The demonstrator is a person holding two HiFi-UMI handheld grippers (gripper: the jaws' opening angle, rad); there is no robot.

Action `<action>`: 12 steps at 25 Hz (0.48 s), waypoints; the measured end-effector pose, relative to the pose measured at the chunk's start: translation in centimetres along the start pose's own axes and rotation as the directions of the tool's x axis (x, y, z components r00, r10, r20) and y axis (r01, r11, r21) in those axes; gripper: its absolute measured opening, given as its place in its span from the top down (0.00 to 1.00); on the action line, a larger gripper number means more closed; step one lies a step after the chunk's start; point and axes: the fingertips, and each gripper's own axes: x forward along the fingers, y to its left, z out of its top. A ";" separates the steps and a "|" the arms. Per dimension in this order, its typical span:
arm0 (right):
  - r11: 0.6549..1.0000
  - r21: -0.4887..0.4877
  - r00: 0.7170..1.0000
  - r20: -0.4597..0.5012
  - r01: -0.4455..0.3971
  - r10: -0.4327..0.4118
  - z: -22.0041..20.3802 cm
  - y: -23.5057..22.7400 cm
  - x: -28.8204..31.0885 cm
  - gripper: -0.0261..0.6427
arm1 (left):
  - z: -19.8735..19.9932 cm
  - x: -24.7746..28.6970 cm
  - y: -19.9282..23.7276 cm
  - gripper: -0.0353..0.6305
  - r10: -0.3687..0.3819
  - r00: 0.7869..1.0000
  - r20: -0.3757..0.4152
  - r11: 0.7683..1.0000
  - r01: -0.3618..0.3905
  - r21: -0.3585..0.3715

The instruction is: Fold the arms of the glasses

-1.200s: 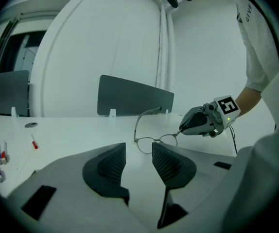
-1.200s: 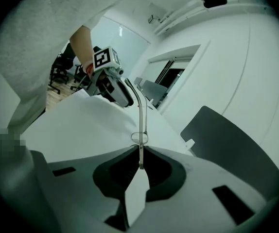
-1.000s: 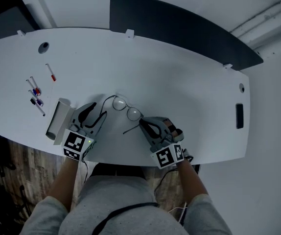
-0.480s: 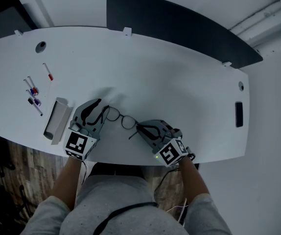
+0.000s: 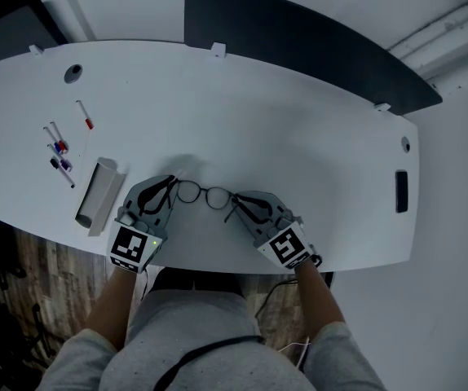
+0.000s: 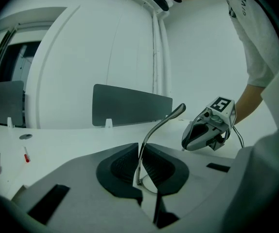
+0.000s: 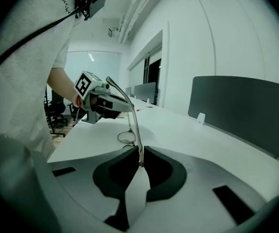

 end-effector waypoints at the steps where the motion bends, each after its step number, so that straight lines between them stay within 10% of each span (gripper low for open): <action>1: 0.999 0.032 1.000 0.009 0.023 -0.023 0.1 -0.3 0.0 0.91 | -0.1 -0.1 0.0 0.90 0.001 1.000 -0.004 1.000 -0.001 0.000; 12: 0.928 0.244 0.951 0.052 0.283 -0.303 1.5 -2.7 -0.6 0.91 | -0.8 -0.7 -0.8 0.90 -0.010 1.000 -0.024 1.000 0.009 -0.029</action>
